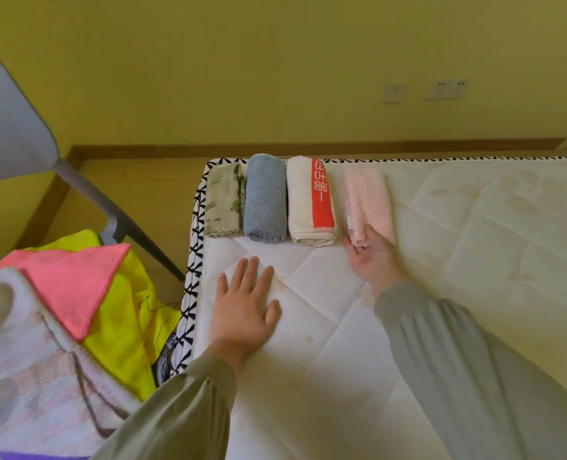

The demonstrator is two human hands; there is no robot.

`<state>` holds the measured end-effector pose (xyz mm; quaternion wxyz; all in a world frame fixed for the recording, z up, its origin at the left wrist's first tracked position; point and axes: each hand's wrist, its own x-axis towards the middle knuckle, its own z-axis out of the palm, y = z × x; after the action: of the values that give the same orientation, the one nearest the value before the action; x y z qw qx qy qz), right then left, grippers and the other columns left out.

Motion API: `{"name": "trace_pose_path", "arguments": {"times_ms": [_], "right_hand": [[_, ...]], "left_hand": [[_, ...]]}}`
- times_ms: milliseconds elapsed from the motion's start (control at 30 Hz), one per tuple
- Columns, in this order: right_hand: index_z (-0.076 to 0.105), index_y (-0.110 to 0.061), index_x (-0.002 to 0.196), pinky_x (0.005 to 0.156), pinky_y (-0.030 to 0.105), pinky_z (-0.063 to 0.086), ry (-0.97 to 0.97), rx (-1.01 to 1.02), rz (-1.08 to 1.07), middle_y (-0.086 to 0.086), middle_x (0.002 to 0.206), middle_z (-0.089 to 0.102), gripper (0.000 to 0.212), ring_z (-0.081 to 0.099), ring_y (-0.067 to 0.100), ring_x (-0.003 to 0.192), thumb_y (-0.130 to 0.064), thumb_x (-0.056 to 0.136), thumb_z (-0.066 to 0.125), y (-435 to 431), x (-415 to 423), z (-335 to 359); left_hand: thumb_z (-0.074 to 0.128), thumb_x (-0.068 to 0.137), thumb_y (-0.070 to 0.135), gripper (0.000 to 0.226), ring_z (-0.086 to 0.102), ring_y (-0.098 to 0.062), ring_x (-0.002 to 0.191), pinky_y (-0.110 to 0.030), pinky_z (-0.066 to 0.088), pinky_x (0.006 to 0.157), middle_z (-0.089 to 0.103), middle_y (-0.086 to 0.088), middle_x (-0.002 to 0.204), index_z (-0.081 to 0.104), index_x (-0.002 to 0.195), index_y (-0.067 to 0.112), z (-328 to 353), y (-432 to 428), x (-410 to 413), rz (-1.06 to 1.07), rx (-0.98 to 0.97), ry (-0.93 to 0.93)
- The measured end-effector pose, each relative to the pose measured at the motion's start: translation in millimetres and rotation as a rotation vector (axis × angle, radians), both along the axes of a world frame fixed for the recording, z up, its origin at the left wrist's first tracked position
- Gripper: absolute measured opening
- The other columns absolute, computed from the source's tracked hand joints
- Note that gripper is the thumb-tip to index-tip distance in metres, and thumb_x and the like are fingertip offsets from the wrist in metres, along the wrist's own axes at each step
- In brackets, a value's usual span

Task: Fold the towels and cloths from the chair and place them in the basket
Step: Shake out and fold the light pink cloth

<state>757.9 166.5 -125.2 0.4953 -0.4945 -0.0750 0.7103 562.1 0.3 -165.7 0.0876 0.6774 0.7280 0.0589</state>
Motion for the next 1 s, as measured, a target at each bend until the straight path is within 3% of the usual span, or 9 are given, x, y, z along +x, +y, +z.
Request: {"name": "trace_pose_path", "arguments": {"times_ms": [67,133,200,367,567,700,800,900,1000], "right_hand": [[0.057,-0.005,0.112,0.069,0.030,0.059,-0.049,-0.058,-0.010,0.008,0.080,0.069,0.023,0.064,0.017,0.080,-0.012,0.091,0.060,-1,-3,-10],[0.057,-0.004,0.115,0.053,0.029,0.058,-0.091,-0.074,-0.011,0.010,0.087,0.067,0.028,0.065,0.018,0.080,-0.012,0.089,0.063,1,-7,-6],[0.057,-0.004,0.116,0.051,0.028,0.057,-0.082,-0.064,-0.024,0.011,0.091,0.066,0.031,0.065,0.018,0.081,-0.014,0.088,0.064,1,-9,-5],[0.054,-0.003,0.114,0.060,0.030,0.057,-0.100,-0.033,-0.007,0.012,0.094,0.067,0.032,0.067,0.019,0.081,-0.026,0.092,0.060,-10,-11,-5],[0.054,-0.002,0.106,0.089,0.031,0.048,-0.124,-0.020,0.218,0.013,0.102,0.063,0.050,0.062,0.022,0.100,-0.050,0.092,0.050,-30,-18,-1],[0.049,0.002,0.113,0.080,0.027,0.051,-0.135,-0.062,0.204,0.017,0.113,0.060,0.060,0.062,0.022,0.096,-0.054,0.093,0.044,-55,-22,-6],[0.046,0.005,0.122,0.080,0.026,0.050,-0.148,-0.107,0.231,0.018,0.111,0.060,0.059,0.063,0.022,0.092,-0.049,0.098,0.036,-83,-30,-10],[0.042,0.008,0.128,0.091,0.030,0.045,-0.197,-0.101,0.258,0.021,0.119,0.056,0.048,0.058,0.028,0.109,-0.031,0.103,0.031,-108,-43,-2],[0.053,0.007,0.107,0.093,0.033,0.046,-0.412,-0.056,0.290,0.016,0.110,0.058,0.033,0.058,0.030,0.111,-0.015,0.097,0.031,-117,-59,6]], "left_hand": [[0.021,0.091,0.049,0.066,-0.007,-0.021,0.147,-0.049,0.000,0.118,0.003,-0.005,0.160,0.015,0.152,0.025,-1,1,0,0.003,0.008,-0.003],[0.019,0.091,0.048,0.066,-0.008,-0.021,0.147,-0.049,0.001,0.118,0.003,-0.004,0.160,0.014,0.152,0.025,0,1,1,0.005,0.009,0.008],[0.017,0.091,0.049,0.066,-0.009,-0.021,0.147,-0.049,0.000,0.118,0.002,-0.004,0.160,0.012,0.152,0.025,1,2,0,0.004,0.009,0.008],[0.018,0.091,0.048,0.066,-0.008,-0.021,0.147,-0.047,-0.002,0.117,0.002,-0.004,0.160,0.013,0.152,0.025,0,1,1,0.009,0.010,0.013],[0.017,0.091,0.047,0.065,-0.012,-0.020,0.146,-0.047,-0.004,0.117,-0.003,-0.003,0.160,0.009,0.152,0.026,-2,2,0,0.007,-0.022,0.020],[0.011,0.088,0.051,0.069,-0.014,-0.019,0.146,-0.045,-0.008,0.116,-0.008,-0.001,0.160,0.004,0.153,0.027,2,2,-1,0.001,-0.065,0.014],[0.005,0.085,0.054,0.073,-0.015,-0.019,0.146,-0.044,-0.009,0.116,-0.010,-0.001,0.160,0.000,0.152,0.027,5,-7,0,0.021,-0.104,0.000],[0.014,0.090,0.053,0.069,-0.013,-0.019,0.146,-0.044,-0.007,0.117,-0.009,-0.001,0.160,0.001,0.152,0.027,10,-23,3,0.051,-0.132,-0.013],[0.028,0.094,0.049,0.067,-0.009,-0.023,0.147,-0.047,-0.005,0.116,-0.004,-0.003,0.160,0.004,0.152,0.026,22,-38,-4,0.023,-0.150,-0.014]]}}
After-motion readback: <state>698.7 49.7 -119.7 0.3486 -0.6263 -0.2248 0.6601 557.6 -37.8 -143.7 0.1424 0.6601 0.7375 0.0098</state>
